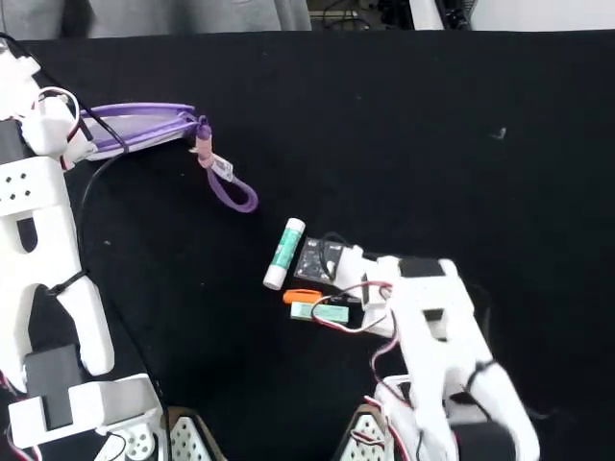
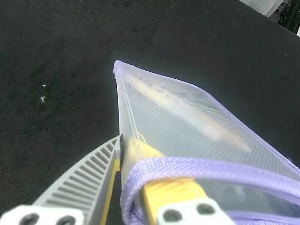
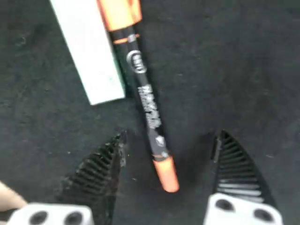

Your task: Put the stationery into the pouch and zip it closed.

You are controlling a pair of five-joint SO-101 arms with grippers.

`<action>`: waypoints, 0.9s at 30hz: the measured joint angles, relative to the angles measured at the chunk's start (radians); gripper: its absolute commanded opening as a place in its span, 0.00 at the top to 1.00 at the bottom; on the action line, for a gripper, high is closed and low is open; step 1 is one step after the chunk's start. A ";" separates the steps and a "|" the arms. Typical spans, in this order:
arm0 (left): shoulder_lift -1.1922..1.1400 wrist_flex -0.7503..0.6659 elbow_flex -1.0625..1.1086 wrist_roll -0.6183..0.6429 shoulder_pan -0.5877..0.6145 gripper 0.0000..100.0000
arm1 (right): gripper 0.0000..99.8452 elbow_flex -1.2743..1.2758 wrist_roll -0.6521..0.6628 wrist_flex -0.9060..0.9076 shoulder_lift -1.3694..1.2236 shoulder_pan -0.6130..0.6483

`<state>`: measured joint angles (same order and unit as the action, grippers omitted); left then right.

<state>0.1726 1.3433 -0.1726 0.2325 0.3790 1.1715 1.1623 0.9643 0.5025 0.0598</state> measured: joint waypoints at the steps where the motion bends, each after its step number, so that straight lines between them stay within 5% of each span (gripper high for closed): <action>1: 0.000 0.000 0.000 0.000 0.000 0.97 | 0.72 -0.015 0.000 0.000 -0.034 0.000; 17: 0.000 0.000 0.000 0.000 0.000 0.97 | 0.98 -0.256 0.000 -0.061 -0.330 -0.008; 27: 0.000 0.000 0.000 0.000 -0.012 0.97 | 0.99 -0.247 -0.054 0.006 -0.138 -0.005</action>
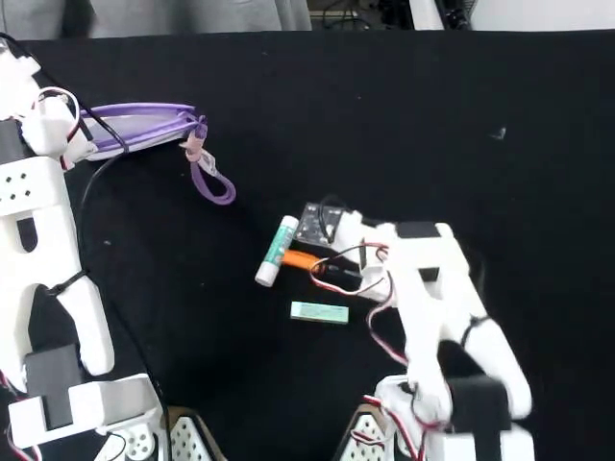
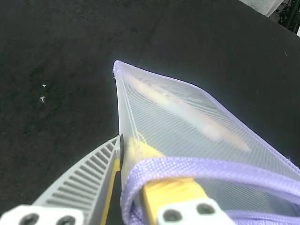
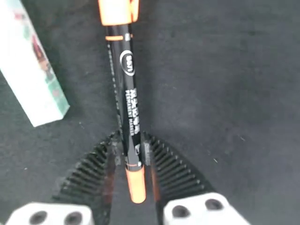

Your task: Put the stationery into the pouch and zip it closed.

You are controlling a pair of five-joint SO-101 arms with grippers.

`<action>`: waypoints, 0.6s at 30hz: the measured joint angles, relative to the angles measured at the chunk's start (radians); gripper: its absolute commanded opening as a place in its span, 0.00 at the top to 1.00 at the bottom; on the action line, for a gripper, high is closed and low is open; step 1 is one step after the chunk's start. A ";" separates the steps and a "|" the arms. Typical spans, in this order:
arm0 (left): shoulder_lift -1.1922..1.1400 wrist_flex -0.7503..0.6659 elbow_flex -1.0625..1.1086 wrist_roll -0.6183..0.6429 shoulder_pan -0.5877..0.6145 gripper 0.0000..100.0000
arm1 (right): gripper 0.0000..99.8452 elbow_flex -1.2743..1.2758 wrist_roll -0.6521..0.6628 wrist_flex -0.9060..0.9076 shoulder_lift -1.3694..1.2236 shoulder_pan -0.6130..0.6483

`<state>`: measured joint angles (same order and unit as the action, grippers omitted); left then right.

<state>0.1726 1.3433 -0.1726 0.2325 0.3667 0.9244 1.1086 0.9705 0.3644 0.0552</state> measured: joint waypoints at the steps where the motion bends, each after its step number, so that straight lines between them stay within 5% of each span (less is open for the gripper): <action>1: 0.000 0.002 0.000 0.000 -0.011 0.97 | 0.99 -0.003 -0.015 0.014 0.040 0.000; 11: 0.000 0.086 -0.021 0.000 -0.169 0.97 | 0.99 -0.031 -0.175 0.066 0.479 0.002; 18: 0.000 0.241 -0.164 0.000 -0.315 0.97 | 0.99 -0.031 -0.456 -0.110 0.690 0.002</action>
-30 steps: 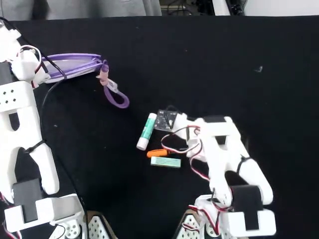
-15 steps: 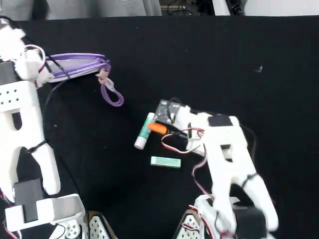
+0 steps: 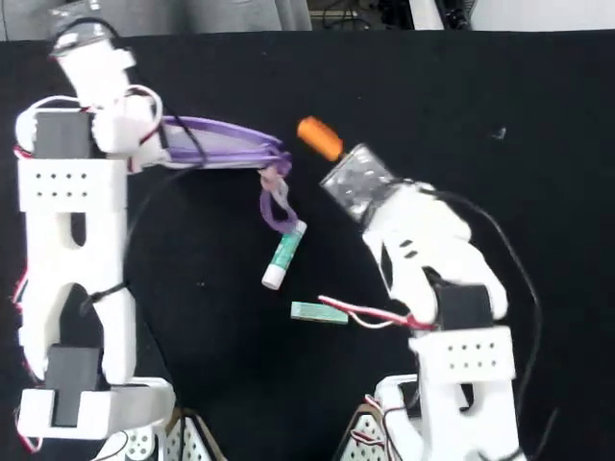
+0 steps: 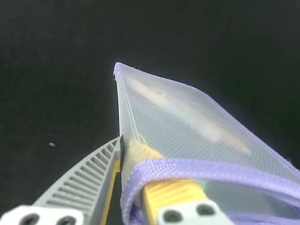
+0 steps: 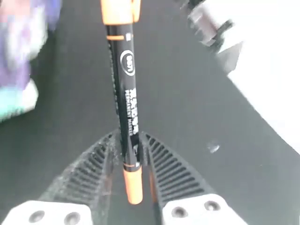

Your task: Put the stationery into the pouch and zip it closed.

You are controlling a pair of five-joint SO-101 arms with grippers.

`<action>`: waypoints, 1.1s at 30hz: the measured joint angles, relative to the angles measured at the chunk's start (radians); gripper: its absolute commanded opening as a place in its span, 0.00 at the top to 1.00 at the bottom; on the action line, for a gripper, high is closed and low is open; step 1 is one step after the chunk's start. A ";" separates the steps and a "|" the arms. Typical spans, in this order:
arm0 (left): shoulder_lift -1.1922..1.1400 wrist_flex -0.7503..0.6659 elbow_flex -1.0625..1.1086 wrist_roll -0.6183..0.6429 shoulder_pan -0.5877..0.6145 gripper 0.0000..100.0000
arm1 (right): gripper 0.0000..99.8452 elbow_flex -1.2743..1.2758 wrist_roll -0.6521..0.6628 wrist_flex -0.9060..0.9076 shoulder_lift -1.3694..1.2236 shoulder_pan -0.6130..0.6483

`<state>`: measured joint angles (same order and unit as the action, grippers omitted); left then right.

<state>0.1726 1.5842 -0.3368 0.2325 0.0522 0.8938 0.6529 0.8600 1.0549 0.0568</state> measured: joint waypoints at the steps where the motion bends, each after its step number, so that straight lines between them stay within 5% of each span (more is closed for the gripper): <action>1: 0.000 0.011 -0.006 0.000 -0.020 0.97 | 0.99 0.000 -0.048 -0.028 0.017 0.000; 20: 0.000 0.021 -0.009 0.052 -0.080 0.97 | 0.99 0.000 -0.876 -0.522 0.054 0.017; 33: 0.000 -0.018 0.058 0.052 -0.101 0.97 | 0.99 0.031 -0.902 -0.735 0.091 0.373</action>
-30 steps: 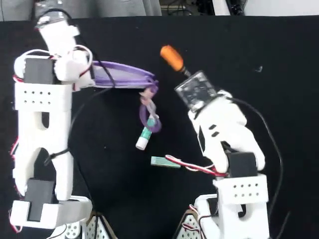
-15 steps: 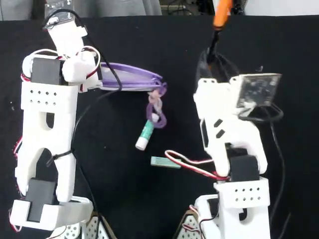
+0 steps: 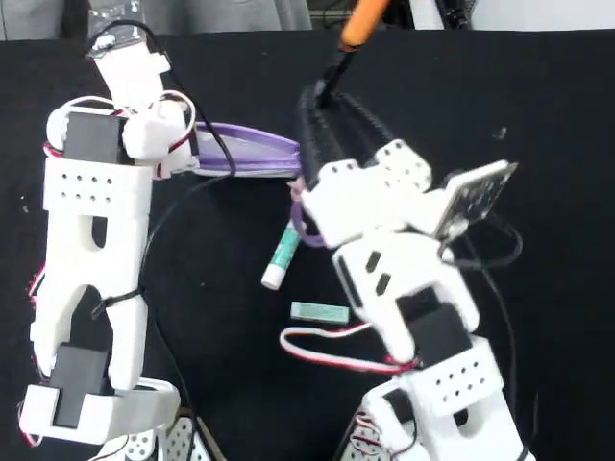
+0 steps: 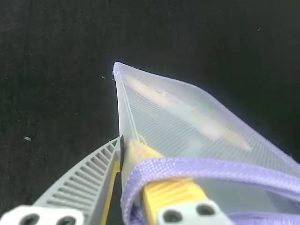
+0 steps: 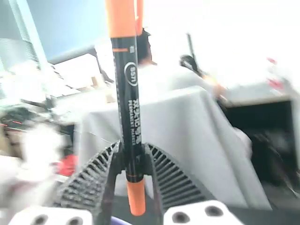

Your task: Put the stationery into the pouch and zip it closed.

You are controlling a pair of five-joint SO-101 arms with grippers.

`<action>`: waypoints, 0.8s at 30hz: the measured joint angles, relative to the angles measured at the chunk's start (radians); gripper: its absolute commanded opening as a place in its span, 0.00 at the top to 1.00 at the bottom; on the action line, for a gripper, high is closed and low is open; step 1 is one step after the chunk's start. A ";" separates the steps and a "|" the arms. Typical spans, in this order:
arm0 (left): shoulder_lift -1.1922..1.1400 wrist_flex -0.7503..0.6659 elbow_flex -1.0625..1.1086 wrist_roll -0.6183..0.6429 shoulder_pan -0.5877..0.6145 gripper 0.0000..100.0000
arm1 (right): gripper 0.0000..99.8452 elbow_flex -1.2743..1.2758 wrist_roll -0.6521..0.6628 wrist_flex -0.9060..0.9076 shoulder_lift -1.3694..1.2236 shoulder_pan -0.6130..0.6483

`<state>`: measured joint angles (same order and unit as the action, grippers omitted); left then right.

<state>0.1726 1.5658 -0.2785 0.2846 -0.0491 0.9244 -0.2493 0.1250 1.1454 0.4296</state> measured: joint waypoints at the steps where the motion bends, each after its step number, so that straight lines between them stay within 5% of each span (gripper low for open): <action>1: 0.000 -0.009 0.011 0.000 -0.008 0.97 | 0.99 0.026 0.009 -0.032 0.017 0.018; 9: 0.000 -0.025 0.018 0.000 -0.018 0.97 | 0.99 0.236 0.017 -0.325 0.080 0.089; 24: 0.000 -0.025 0.020 0.000 0.008 0.97 | 0.99 0.341 0.020 -0.519 -0.137 0.112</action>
<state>0.1726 1.5413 -0.2585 0.2846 -0.0414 1.2651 -0.2294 -0.3936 1.0088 0.5416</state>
